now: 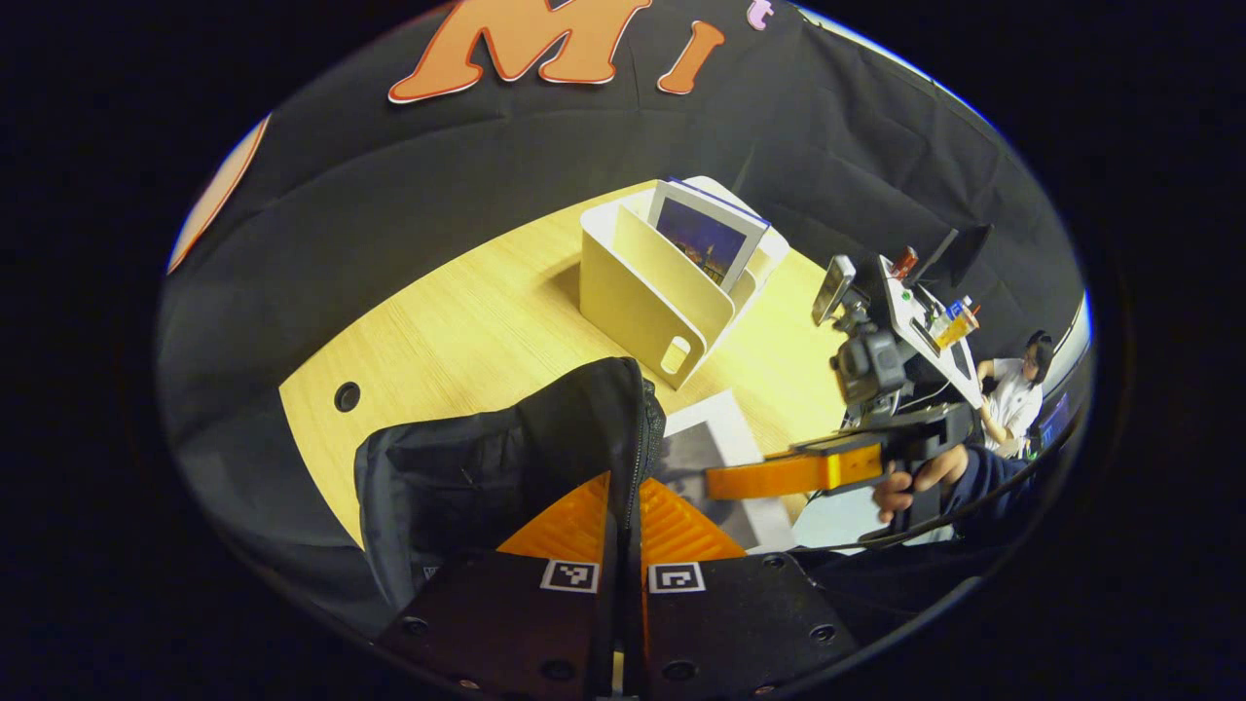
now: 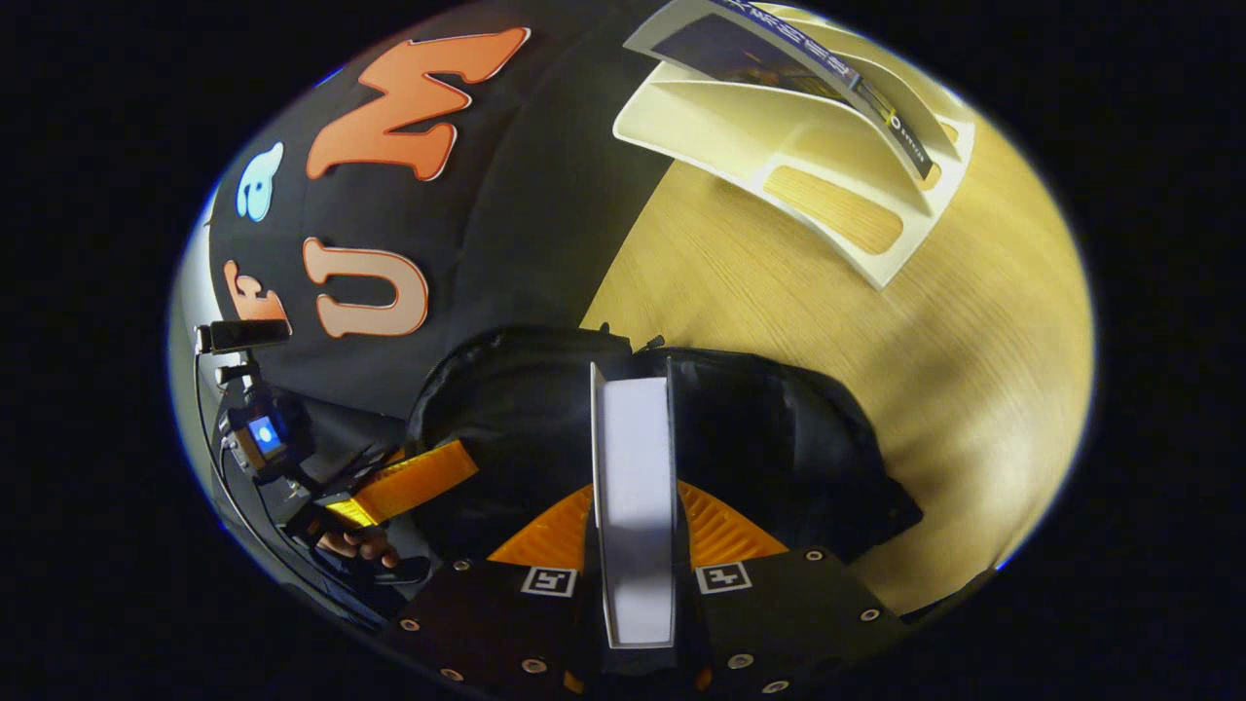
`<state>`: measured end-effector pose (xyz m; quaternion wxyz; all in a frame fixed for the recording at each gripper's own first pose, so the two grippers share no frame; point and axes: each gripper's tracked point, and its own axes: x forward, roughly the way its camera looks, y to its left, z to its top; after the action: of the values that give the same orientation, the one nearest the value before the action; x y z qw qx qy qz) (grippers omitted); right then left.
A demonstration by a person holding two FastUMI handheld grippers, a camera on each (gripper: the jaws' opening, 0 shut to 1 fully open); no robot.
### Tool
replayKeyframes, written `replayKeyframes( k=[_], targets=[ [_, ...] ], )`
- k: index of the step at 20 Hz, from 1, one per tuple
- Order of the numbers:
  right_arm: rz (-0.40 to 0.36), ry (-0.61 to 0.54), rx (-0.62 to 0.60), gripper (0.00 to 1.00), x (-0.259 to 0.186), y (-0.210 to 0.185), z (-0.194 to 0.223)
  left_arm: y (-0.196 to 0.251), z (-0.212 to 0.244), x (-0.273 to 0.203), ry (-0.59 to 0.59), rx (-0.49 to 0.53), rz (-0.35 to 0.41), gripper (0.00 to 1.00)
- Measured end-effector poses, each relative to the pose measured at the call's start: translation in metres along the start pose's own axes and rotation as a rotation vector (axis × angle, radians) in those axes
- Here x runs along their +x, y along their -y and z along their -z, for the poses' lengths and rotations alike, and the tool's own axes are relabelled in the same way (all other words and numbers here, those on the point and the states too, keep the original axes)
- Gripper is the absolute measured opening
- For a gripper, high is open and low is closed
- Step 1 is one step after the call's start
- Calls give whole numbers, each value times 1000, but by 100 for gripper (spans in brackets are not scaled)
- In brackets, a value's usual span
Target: Open the schoolbag, grab two books from the bookshelf and put them into the schoolbag.
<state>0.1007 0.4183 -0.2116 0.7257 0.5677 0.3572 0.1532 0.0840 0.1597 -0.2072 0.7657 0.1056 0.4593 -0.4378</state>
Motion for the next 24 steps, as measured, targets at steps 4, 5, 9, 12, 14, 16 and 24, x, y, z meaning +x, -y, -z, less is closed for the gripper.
replayKeyframes(
  k=[4,5,9,12,14,16,24],
  targets=[
    [-5,2,17,30,32,5,12,8,1,-1,14,-19,16,5],
    [-9,10,23,30,38,5,13,9,0,1,16,-24,21,5],
    [4,-5,42,31,55,7,15,7,1,5,28,-41,16,5],
    [102,-20,-44,44,50,18,11,5,7,3,21,-58,9,5],
    [169,-71,-113,62,40,24,11,3,6,3,17,-61,0,5],
    [235,-130,-194,81,23,39,14,3,5,4,18,-61,-17,5],
    [378,-216,-401,98,-45,72,-41,9,17,8,8,-118,-77,5]
  ],
)
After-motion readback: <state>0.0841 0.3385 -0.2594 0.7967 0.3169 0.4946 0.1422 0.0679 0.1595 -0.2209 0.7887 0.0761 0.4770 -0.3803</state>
